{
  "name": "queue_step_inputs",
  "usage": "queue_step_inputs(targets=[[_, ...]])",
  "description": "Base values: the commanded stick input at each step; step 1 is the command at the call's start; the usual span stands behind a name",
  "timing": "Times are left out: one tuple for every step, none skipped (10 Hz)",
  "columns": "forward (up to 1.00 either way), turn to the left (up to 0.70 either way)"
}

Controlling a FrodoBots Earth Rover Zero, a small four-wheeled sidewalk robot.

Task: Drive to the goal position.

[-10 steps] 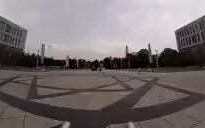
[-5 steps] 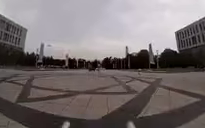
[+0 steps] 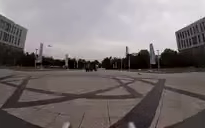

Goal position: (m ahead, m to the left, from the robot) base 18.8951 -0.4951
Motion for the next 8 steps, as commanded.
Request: queue_step_inputs(targets=[[0.60,0.00],[0.60,0.00],[0.60,0.00],[0.60,0.00],[0.60,0.00],[0.60,0.00],[0.60,0.00],[0.60,0.00]])
